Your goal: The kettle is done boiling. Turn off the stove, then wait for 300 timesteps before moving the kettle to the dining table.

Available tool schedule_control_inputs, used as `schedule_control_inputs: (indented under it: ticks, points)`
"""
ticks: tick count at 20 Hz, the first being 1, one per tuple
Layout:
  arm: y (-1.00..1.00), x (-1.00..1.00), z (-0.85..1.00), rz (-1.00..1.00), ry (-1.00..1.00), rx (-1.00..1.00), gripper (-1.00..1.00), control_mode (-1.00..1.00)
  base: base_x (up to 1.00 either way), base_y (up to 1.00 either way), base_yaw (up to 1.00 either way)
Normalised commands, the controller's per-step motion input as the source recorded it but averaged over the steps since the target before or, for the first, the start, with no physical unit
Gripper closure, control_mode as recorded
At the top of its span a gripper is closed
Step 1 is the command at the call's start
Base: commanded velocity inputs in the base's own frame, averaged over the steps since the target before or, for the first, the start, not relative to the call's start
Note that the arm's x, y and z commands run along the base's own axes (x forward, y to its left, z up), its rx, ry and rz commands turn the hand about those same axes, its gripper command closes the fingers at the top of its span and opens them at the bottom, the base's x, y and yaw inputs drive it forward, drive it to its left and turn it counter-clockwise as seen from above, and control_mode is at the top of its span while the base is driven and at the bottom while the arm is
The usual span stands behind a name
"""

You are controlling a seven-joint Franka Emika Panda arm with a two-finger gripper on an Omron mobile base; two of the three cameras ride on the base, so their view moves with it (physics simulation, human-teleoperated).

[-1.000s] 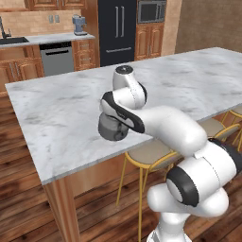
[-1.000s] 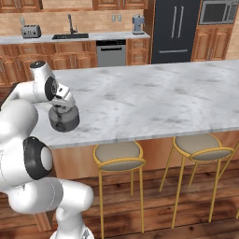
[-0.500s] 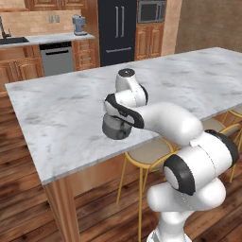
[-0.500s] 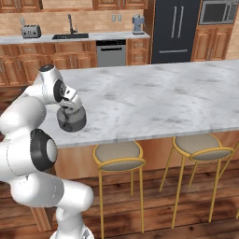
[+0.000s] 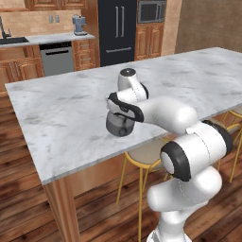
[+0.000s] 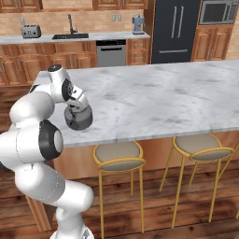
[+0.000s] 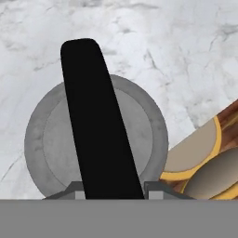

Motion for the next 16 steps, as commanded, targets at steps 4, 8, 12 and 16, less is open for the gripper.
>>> schedule_control_inputs:
  ticks: [4,8,12,16]
  points:
    - [-0.14,0.33,-0.04,-0.06,0.00,0.00,1.00,-1.00,0.00,0.00,0.00]
    - [-0.09,0.39,-0.08,-0.05,0.00,0.00,1.00,-1.00,0.00,0.00,0.00]
    - [-0.14,0.41,-0.08,-0.05,0.00,0.00,1.00,-1.00,0.00,0.00,0.00]
    - [-0.13,0.43,-0.08,-0.05,0.00,0.00,1.00,-1.00,0.00,0.00,0.00]
